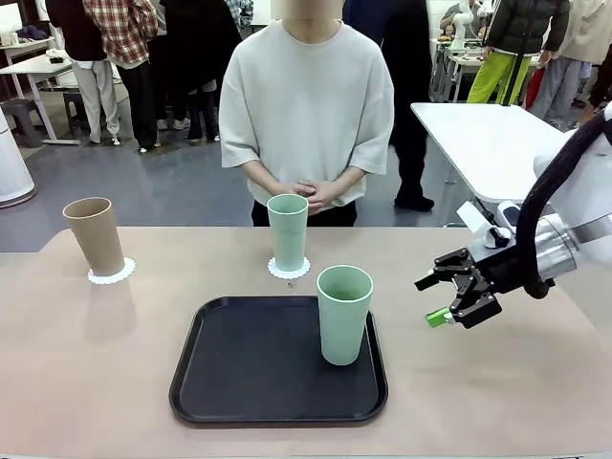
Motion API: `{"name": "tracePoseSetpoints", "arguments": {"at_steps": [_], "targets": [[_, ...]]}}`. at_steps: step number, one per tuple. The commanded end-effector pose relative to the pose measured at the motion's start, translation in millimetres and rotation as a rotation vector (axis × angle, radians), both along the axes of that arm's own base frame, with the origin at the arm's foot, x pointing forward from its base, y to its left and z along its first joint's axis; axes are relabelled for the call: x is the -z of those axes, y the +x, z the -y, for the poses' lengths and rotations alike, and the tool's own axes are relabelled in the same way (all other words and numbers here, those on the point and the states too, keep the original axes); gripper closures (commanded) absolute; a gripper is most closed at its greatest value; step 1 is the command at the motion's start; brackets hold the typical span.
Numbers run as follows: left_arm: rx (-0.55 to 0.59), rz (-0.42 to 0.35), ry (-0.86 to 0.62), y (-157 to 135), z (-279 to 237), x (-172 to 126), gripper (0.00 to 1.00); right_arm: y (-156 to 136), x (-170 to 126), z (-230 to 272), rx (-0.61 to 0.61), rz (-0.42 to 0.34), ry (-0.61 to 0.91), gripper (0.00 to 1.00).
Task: Place coasters on the table and set cups on them.
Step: Take one Reusable plastic cup from the Flat Tray and place it on a coaster set by the human.
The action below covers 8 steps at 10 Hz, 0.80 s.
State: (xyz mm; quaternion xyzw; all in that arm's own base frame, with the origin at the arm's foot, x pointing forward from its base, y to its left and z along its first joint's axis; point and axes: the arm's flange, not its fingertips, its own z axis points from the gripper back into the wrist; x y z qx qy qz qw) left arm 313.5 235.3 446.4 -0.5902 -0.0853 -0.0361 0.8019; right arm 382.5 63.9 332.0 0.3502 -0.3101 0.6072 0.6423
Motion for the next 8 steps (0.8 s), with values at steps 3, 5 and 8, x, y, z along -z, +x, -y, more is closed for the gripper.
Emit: {"name": "tracePoseSetpoints", "arguments": {"at_steps": [3,5,8], "targets": [[-0.006,0.013,-0.016,-1.4,-0.2,-1.5,0.0,-1.3,-2.3,-2.7,-0.013,-0.002,0.012,0.0],[-0.006,0.013,-0.016,-1.4,-0.2,-1.5,0.0,-1.3,-2.3,-2.7,-0.013,-0.002,0.012,0.0],[-0.006,0.013,-0.016,-1.4,-0.2,-1.5,0.0,-1.3,-2.3,-2.7,-0.013,-0.002,0.012,0.0]]}}
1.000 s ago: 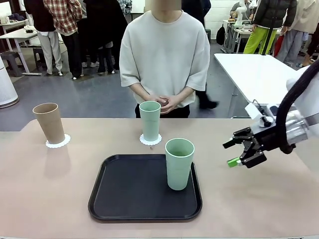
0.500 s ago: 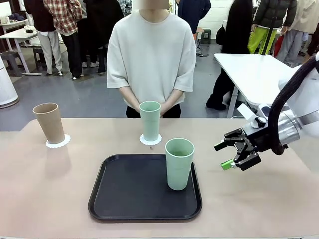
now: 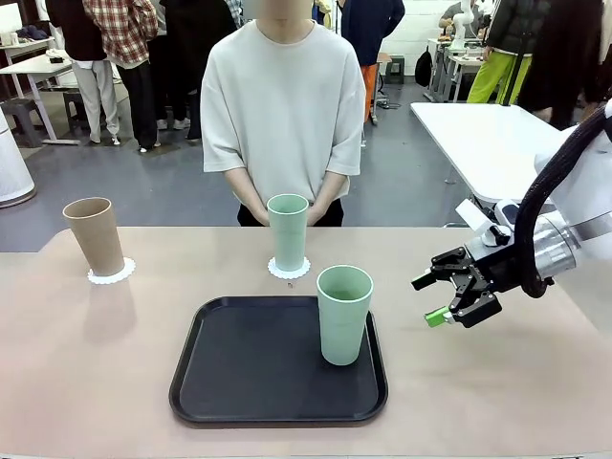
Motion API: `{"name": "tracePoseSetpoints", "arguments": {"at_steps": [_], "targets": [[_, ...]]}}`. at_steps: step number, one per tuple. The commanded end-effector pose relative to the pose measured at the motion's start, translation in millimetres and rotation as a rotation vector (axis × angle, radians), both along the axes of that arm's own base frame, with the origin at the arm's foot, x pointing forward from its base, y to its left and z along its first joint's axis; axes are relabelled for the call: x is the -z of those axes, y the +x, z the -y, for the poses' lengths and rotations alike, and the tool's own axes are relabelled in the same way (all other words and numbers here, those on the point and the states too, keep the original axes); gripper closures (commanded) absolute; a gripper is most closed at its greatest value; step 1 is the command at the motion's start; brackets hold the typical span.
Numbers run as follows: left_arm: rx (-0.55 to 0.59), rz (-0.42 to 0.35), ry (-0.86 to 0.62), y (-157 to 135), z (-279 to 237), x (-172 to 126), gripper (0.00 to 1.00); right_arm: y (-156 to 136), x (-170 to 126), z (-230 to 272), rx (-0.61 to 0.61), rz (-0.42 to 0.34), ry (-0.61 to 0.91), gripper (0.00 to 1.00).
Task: Place coasters on the table and set cups on them.
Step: Take one Reusable plastic cup from the Flat Tray and place it on a coaster set by the human.
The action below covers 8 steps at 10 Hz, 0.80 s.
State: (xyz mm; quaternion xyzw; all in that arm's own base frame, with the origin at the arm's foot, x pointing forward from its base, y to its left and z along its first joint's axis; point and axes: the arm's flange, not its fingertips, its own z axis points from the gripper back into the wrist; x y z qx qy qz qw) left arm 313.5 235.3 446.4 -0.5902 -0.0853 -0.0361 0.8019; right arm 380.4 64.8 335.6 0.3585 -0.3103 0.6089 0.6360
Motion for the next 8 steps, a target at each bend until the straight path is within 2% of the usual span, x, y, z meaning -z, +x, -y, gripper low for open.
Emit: {"name": "tracePoseSetpoints", "arguments": {"at_steps": [1,2,5,8], "targets": [[-0.006,0.013,-0.016,-1,0,-2,0.0,0,0,0,0.0,0.0,0.0,0.0],[-0.006,0.013,-0.016,-1,0,-2,0.0,1,9,-3,-0.06,0.052,0.094,0.0],[-0.006,0.013,-0.016,-1,0,-2,0.0,4,37,-20,-0.068,0.127,0.177,0.0],[-0.006,0.013,-0.016,-1,0,-2,0.0,10,60,-39,-0.02,0.13,0.111,0.0]]}}
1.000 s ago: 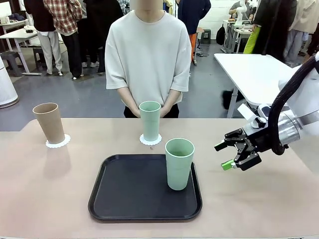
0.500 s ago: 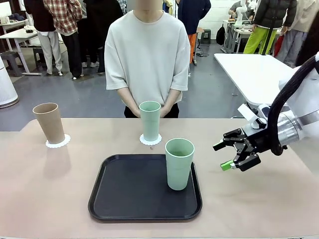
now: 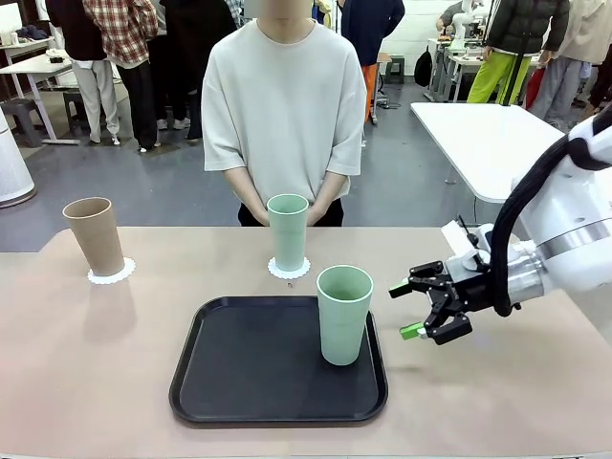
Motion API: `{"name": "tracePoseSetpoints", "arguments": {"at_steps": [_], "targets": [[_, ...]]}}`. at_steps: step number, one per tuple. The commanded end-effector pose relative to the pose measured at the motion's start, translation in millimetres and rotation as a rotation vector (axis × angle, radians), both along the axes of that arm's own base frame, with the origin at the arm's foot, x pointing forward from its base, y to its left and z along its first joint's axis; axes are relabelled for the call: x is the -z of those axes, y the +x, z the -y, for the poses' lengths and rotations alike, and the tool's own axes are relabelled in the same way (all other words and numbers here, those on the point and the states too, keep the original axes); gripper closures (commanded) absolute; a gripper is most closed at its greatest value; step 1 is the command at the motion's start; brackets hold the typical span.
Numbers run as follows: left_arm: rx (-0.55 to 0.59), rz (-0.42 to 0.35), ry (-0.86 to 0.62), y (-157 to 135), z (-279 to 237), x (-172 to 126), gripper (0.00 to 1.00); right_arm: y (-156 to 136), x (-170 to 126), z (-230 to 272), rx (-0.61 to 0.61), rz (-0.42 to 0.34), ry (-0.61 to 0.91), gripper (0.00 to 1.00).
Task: Place coasters on the table and set cups on them.
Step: Take one Reusable plastic cup from the Flat Tray and place it on a coaster set by the human.
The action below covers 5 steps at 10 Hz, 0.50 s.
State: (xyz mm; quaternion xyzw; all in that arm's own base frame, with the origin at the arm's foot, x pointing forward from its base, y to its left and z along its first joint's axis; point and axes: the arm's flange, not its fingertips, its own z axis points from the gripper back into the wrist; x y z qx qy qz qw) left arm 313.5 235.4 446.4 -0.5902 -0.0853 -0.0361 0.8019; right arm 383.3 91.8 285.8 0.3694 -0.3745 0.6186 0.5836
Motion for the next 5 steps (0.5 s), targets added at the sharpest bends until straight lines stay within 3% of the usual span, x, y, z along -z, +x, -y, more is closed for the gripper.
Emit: {"name": "tracePoseSetpoints", "arguments": {"at_steps": [1,5], "targets": [[-0.006,0.013,-0.016,-1.4,-0.2,-1.5,0.0,6.9,13.1,-20.8,0.008,0.029,-0.016,0.0],[-0.006,0.013,-0.016,-1.4,-0.2,-1.5,0.0,6.1,13.8,-28.4,-0.002,0.033,-0.006,0.0]]}}
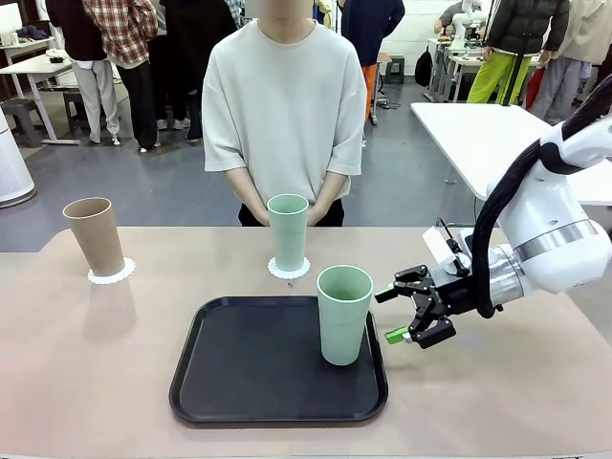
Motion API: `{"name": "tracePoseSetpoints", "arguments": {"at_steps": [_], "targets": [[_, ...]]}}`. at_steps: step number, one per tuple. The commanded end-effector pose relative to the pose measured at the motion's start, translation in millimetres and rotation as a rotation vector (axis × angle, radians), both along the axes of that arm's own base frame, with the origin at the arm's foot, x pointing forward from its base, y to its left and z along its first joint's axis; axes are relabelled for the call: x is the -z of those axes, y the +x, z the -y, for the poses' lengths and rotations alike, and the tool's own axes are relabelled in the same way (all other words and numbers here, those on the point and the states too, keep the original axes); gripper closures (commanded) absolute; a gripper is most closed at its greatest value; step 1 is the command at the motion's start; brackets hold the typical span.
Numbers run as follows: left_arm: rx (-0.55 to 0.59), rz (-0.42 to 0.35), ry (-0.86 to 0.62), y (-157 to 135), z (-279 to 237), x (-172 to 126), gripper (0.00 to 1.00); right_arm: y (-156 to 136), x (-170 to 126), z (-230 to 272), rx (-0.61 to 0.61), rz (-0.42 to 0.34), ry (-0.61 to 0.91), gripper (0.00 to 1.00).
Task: Place coasters on the table and set cups on them.
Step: Take one Reusable plastic cup from the Flat Tray and place it on a coaster set by the human.
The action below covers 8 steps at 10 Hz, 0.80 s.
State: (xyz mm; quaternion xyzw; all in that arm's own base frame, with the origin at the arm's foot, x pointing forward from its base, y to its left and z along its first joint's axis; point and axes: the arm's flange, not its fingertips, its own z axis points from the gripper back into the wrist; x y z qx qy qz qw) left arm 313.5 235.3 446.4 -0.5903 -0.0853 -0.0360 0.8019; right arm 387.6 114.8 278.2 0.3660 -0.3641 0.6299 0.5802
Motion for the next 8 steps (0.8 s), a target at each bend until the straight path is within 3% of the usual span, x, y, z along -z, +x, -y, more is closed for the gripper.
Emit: {"name": "tracePoseSetpoints", "arguments": {"at_steps": [1,8], "targets": [[-0.006,0.013,-0.015,-1,0,-2,0.0,2,6,-7,0.015,0.027,0.023,0.0],[-0.006,0.013,-0.015,-1,0,-2,0.0,4,3,-26,-0.001,0.01,0.034,0.0]]}}
